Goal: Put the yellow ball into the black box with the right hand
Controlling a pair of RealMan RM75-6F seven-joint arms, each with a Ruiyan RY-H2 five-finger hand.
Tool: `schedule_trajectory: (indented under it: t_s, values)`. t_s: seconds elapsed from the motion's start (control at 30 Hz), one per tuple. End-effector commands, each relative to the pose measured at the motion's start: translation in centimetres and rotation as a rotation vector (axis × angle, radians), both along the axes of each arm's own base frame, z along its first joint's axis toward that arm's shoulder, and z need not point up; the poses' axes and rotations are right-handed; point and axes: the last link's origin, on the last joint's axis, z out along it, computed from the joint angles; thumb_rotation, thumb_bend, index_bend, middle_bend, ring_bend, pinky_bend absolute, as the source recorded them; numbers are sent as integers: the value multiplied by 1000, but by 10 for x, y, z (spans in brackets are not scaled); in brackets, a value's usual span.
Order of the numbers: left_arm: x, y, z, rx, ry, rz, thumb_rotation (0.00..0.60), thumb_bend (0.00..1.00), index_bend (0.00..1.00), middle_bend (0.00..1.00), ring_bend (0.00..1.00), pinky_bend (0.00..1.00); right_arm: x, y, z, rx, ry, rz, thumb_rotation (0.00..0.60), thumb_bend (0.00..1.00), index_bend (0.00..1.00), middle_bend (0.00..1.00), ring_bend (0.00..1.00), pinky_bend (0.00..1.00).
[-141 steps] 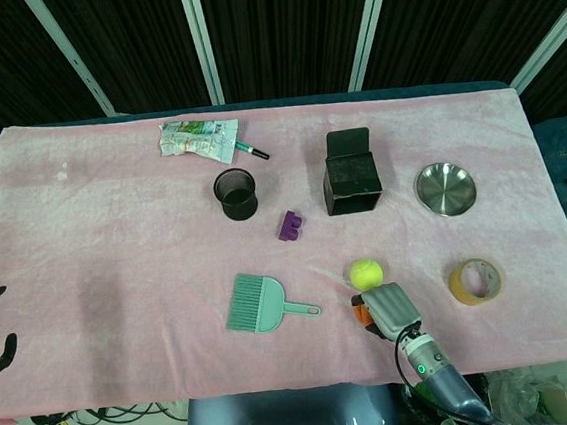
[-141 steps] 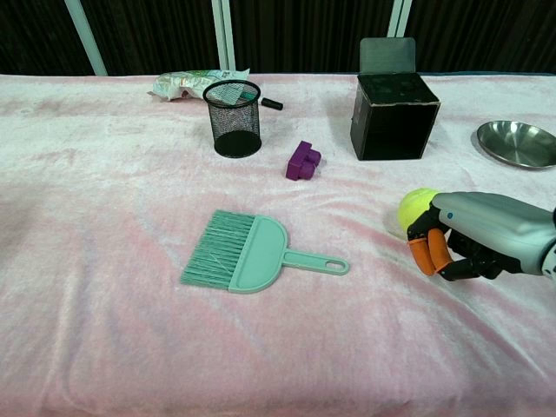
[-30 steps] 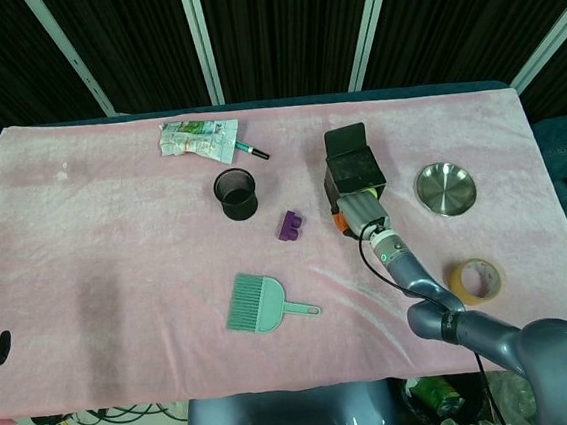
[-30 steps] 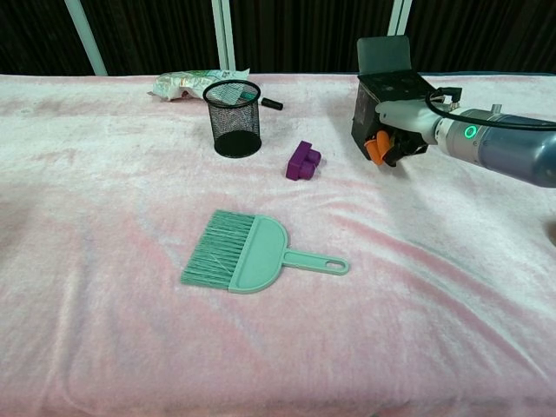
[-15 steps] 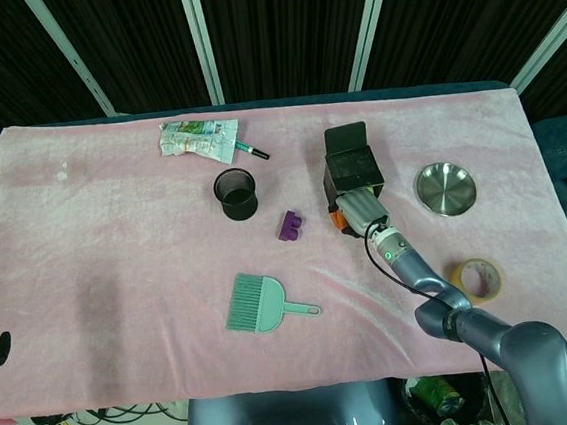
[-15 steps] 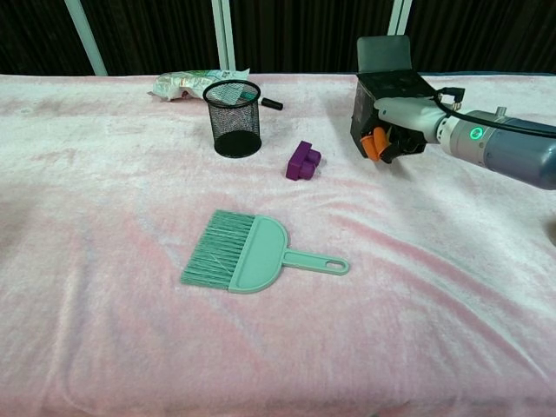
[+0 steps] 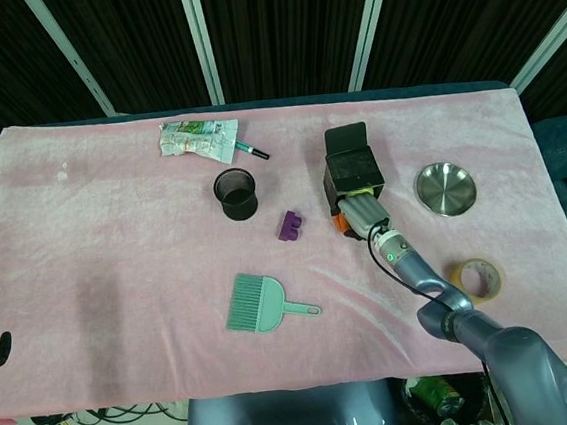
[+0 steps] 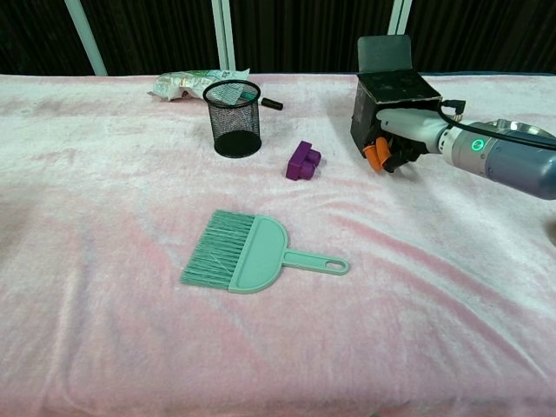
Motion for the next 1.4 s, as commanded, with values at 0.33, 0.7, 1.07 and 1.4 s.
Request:
schedule_trajectory:
  t_s: [0.33,0.7,1.07,1.4]
  values:
    - [0,0,0,0,0,2,600,428,158,68,40,0,-3,-5,-1,-1,10,-16,600,829,1000,814,922,1000]
    - [0,0,0,-2,0,3,600,428,158,68,40,0,-3,-8,7,-30,1,1,600,830,1000,792,900,1000]
    - [0,0,0,-3,0,4,600,428,157,68,40,0,-27,10,31,-14,36,27,600,796,961,732,852,970]
    - [0,1,0,-5,-8,2,600,428,158,68,40,0,-61,70,107,43,22,-123,600,381,241,268,348,402]
